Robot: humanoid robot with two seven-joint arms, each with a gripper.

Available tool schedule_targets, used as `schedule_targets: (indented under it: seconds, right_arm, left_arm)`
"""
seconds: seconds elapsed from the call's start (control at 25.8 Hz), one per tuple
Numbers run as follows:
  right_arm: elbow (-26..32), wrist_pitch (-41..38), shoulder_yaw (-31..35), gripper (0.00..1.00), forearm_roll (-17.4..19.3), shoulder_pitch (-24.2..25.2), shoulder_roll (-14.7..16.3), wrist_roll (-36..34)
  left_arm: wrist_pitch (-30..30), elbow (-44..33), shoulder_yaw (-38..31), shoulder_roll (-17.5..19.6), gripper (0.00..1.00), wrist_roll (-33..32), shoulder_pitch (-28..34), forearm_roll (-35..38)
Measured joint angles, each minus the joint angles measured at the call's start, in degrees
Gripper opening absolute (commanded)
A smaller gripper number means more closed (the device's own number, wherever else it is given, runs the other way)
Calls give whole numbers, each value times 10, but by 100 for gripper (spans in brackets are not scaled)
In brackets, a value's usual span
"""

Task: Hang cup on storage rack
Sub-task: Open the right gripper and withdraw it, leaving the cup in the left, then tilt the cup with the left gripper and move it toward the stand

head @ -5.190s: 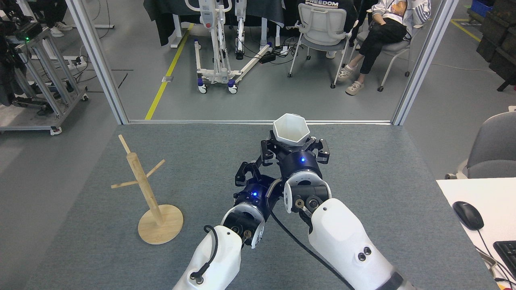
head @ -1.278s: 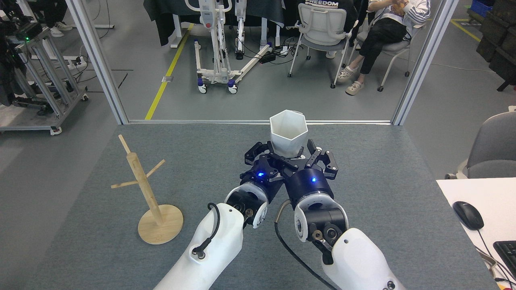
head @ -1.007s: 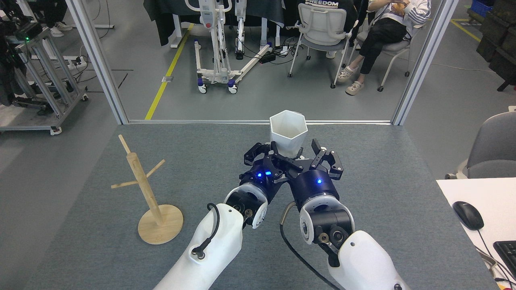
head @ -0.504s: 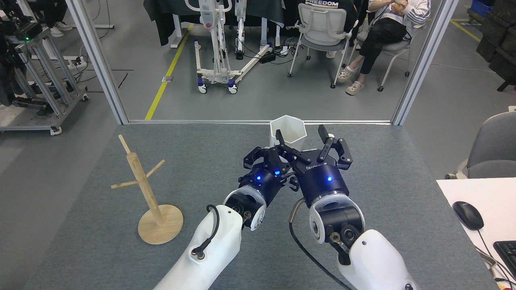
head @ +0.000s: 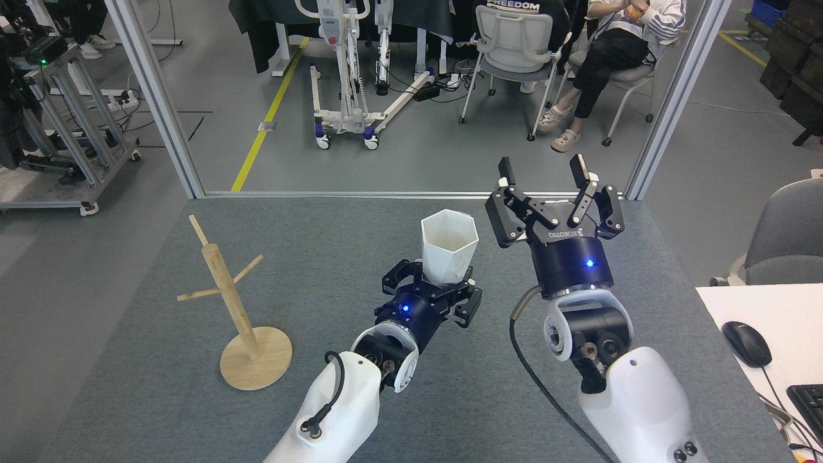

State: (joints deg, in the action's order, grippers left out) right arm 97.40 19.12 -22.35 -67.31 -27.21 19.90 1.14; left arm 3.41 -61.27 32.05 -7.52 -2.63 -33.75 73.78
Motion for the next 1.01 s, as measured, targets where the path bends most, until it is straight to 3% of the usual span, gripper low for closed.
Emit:
schedule_targets:
  seconds: [0.31, 0.62, 0.81, 1.01]
  right_arm:
    - [-160, -168, 161, 99, 37, 56, 28, -32]
    - [-331, -169, 193, 99, -22, 75, 7, -77]
    - [-361, -126, 189, 99, -46, 97, -15, -91]
    - [-363, -117, 179, 99, -70, 125, -24, -96]
  left_arm:
    - [0, -92, -49, 51, 0, 32, 72, 11]
    - [3, -188, -76, 89, 0, 68, 133, 47]
    - [17, -231, -90, 112, 0, 117, 182, 68]
    - [41, -277, -93, 125, 0, 139, 242, 153]
